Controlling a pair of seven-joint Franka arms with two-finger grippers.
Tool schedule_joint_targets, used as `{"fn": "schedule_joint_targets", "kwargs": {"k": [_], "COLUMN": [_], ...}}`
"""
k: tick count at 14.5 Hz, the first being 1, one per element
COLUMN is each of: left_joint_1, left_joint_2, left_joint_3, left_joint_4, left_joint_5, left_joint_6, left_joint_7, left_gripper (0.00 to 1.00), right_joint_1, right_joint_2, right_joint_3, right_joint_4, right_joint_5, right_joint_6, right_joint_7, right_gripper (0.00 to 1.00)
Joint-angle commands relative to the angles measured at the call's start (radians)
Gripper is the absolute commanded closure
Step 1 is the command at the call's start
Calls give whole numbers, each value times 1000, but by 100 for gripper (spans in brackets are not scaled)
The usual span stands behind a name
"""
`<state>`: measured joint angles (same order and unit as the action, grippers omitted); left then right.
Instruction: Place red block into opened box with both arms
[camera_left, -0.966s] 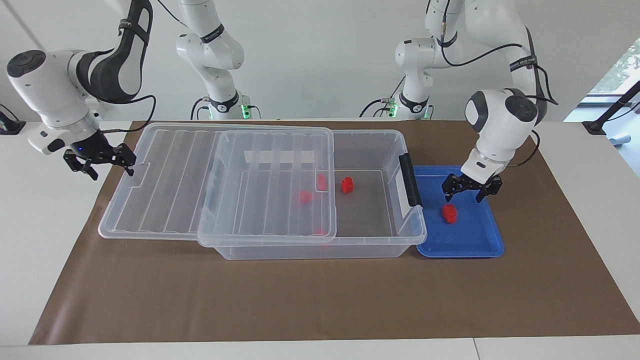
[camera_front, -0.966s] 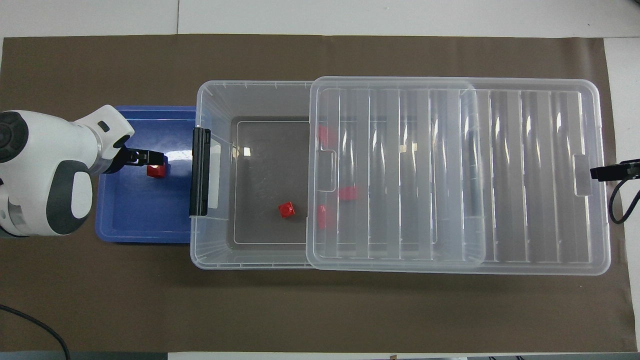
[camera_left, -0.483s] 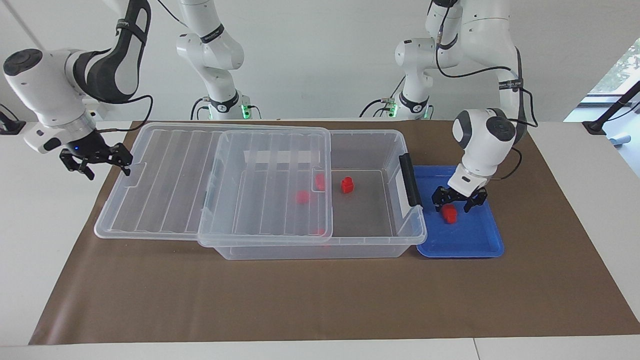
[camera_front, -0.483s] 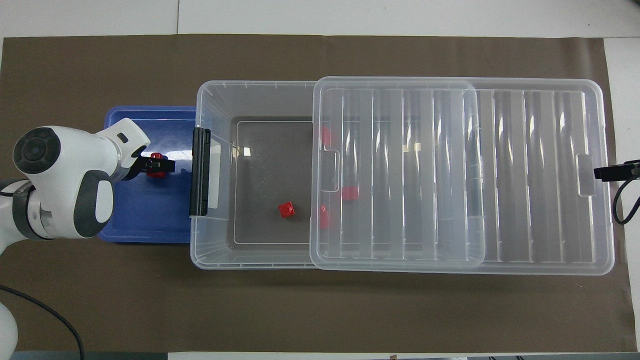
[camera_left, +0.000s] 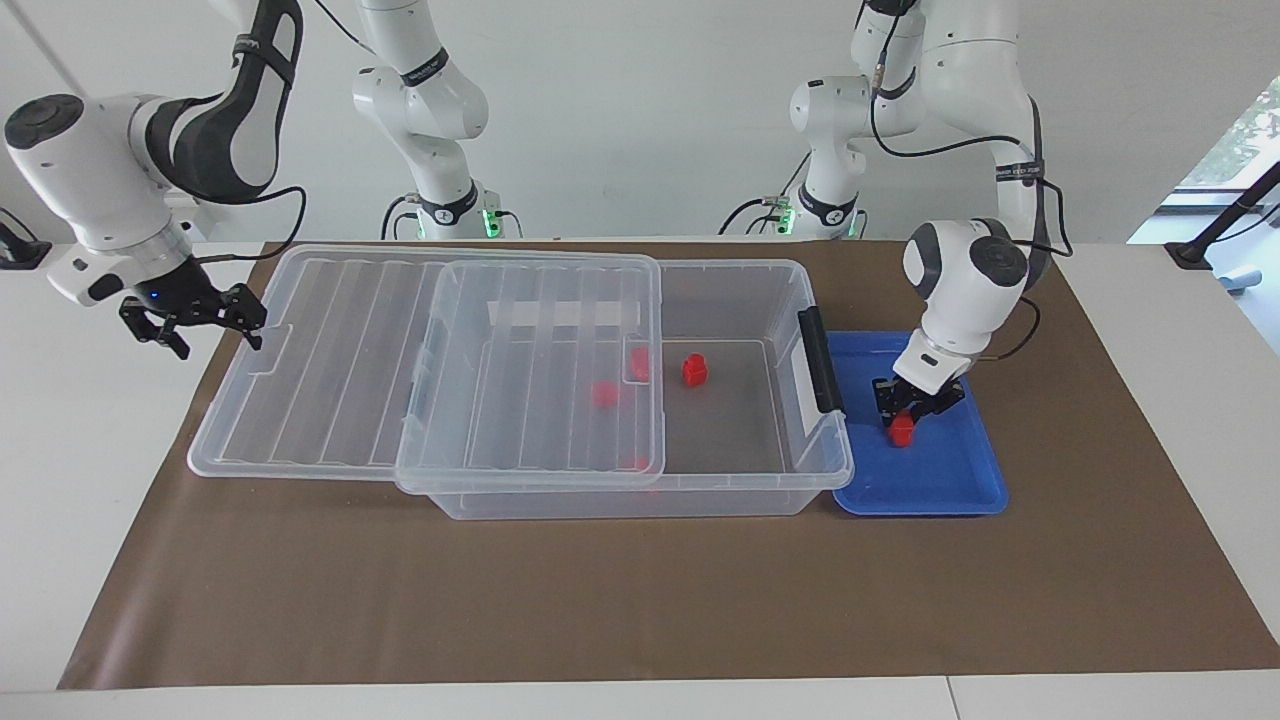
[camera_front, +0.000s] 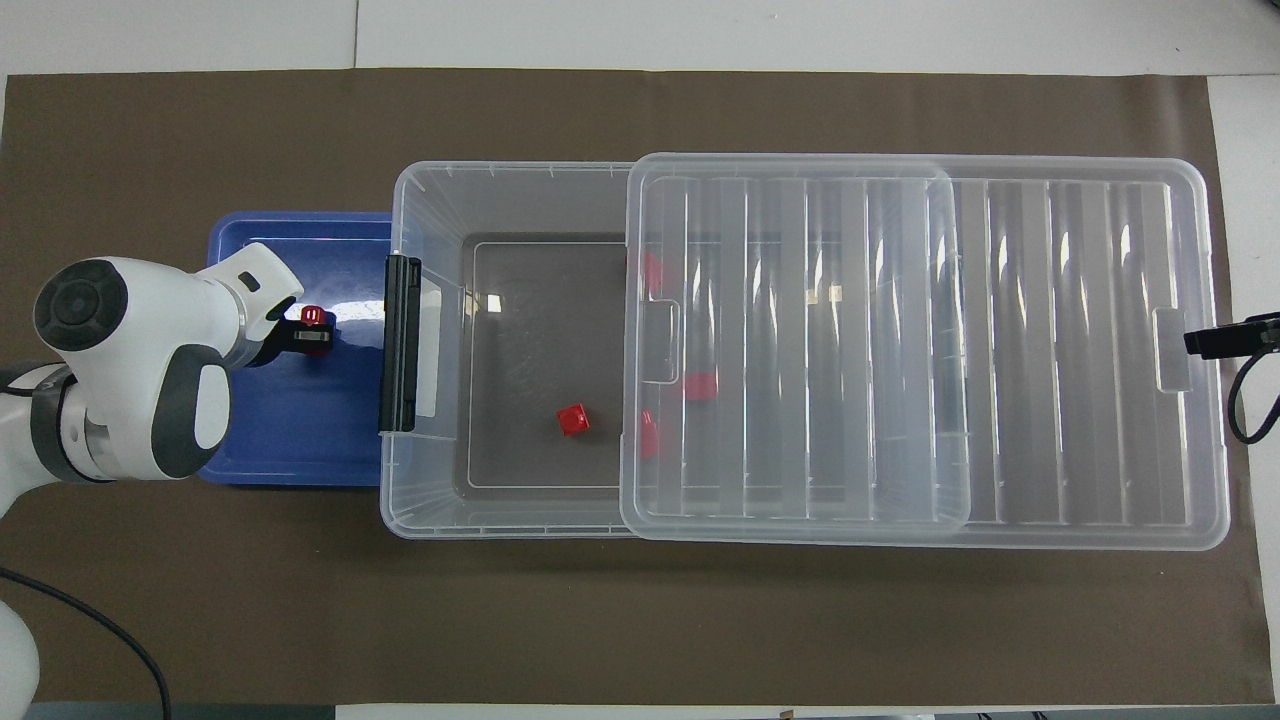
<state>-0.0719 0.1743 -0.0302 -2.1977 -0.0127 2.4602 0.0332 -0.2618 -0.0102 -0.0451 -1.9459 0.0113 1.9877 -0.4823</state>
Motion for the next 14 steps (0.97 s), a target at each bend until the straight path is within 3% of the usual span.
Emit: {"fn": "schedule_joint_targets", "kwargs": {"k": [1, 4, 6, 12, 14], "left_joint_1": [-2, -5, -8, -9, -11], "left_joint_2": [-31, -97, -124, -271, -288], "left_joint_3": [7, 7, 7, 7, 0], "left_joint_4": [-13, 38, 110, 177, 229], "left_joint_5": [17, 17, 17, 17, 17], "left_joint_6": [3, -128, -255, -443, -528], "left_joint_7": [-19, -19, -21, -22, -22], "left_gripper": [100, 100, 100, 100, 100], "right_joint_1": [64, 150, 182, 205, 205], "right_joint_2": [22, 3, -11, -31, -31], "right_joint_3": [8, 8, 8, 25, 50], "right_joint_4": [166, 287, 317, 305, 305], "right_joint_5": [2, 3, 3, 4, 4], "right_joint_6": [-171, -330, -401, -428, -428], "right_joint_7": [105, 240, 310, 388, 447], "right_gripper": [0, 0, 0, 0, 0]}}
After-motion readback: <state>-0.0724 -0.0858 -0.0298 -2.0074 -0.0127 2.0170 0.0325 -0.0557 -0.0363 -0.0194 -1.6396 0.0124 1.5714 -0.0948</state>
